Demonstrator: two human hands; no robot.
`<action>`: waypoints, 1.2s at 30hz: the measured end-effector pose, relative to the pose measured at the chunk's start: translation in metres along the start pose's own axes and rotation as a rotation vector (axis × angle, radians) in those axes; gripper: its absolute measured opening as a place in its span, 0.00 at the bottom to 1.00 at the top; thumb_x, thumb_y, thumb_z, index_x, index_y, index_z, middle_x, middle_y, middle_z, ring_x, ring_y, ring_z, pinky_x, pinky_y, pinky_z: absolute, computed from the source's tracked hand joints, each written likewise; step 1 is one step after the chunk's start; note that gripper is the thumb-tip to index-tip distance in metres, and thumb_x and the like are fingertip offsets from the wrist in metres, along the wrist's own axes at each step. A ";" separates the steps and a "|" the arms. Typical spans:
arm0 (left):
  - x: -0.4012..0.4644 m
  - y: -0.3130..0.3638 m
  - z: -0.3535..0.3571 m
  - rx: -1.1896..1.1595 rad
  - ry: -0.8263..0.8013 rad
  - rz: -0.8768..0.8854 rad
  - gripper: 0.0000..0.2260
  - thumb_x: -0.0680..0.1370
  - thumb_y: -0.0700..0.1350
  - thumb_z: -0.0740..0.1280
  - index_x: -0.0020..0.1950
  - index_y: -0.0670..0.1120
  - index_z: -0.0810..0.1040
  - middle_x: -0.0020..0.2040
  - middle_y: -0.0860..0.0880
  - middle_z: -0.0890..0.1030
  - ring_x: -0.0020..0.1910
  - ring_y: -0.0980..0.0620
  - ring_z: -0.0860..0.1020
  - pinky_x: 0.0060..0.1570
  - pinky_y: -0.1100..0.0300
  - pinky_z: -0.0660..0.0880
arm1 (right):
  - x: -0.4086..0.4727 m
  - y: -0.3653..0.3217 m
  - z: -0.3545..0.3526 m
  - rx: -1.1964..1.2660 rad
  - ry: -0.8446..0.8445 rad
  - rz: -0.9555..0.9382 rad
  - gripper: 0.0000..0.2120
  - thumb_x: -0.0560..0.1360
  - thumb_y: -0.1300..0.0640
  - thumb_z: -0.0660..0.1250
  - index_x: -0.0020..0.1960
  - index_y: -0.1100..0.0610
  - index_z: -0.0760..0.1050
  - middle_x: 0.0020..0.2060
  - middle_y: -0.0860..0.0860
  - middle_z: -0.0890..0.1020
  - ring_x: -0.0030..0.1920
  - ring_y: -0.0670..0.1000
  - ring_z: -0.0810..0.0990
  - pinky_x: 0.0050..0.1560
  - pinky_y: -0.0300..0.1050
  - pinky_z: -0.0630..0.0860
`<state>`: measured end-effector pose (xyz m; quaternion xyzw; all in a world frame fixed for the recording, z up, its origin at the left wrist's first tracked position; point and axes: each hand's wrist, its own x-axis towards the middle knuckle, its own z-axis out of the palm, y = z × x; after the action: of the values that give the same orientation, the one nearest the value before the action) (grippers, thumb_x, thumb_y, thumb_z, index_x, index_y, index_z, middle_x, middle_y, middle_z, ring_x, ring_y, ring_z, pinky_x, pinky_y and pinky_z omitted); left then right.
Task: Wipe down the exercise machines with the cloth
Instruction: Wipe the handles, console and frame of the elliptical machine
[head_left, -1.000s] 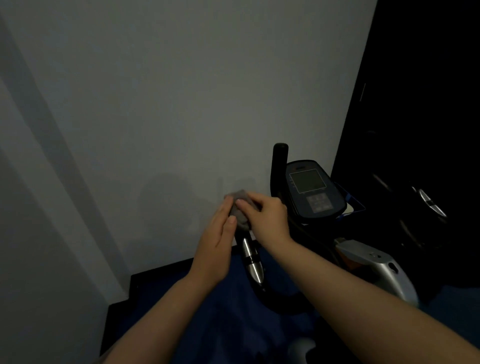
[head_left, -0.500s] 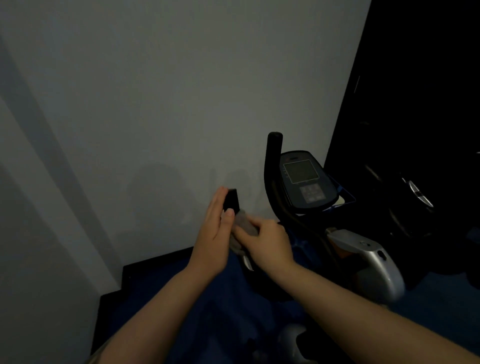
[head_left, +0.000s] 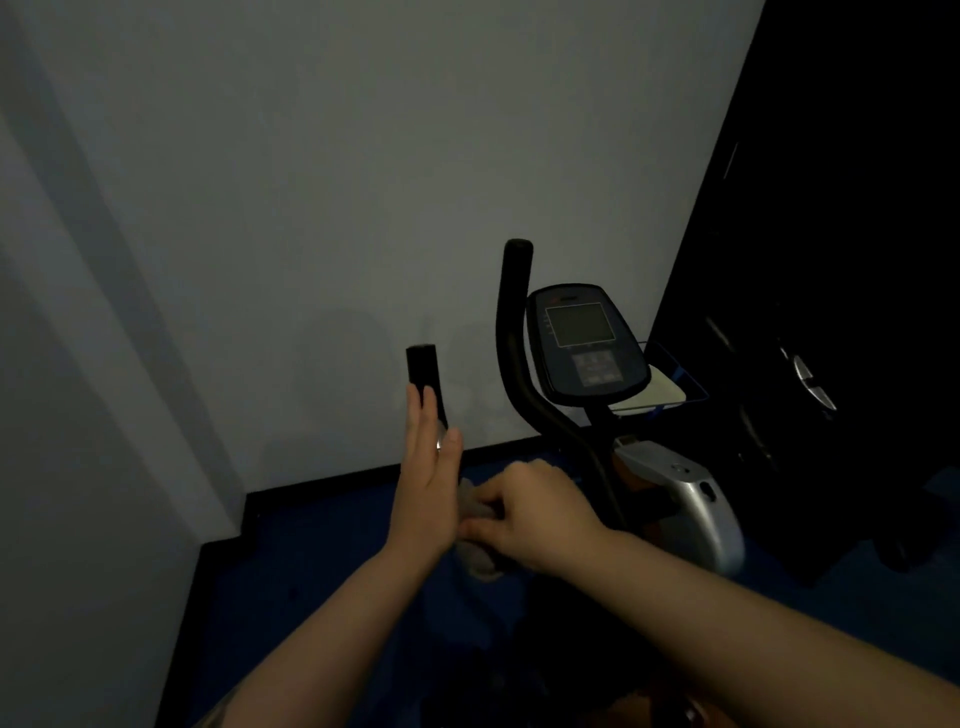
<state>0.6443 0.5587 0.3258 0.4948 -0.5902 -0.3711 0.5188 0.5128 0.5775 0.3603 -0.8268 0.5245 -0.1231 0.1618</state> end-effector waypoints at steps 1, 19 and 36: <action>-0.002 0.002 0.003 -0.011 0.015 -0.020 0.23 0.79 0.57 0.49 0.73 0.62 0.47 0.76 0.65 0.42 0.70 0.75 0.47 0.61 0.83 0.48 | -0.002 0.003 -0.006 -0.107 -0.045 -0.051 0.14 0.72 0.43 0.70 0.42 0.54 0.83 0.36 0.50 0.82 0.37 0.48 0.78 0.36 0.42 0.72; -0.096 0.020 0.053 0.164 0.186 -0.173 0.24 0.83 0.51 0.54 0.78 0.57 0.50 0.77 0.62 0.49 0.75 0.66 0.46 0.70 0.68 0.46 | -0.019 0.064 -0.036 -0.255 -0.205 -0.262 0.13 0.75 0.47 0.68 0.57 0.50 0.79 0.53 0.50 0.82 0.54 0.53 0.80 0.52 0.48 0.76; -0.116 0.022 0.074 0.216 0.375 -0.221 0.23 0.84 0.52 0.50 0.78 0.54 0.50 0.76 0.62 0.52 0.74 0.66 0.51 0.69 0.69 0.50 | -0.005 0.046 -0.021 0.093 -0.175 -0.272 0.17 0.72 0.50 0.73 0.60 0.50 0.80 0.53 0.51 0.83 0.54 0.50 0.80 0.58 0.52 0.76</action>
<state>0.5640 0.6709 0.3046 0.6693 -0.4623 -0.2619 0.5194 0.4654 0.5607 0.3609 -0.8893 0.3854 -0.0955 0.2268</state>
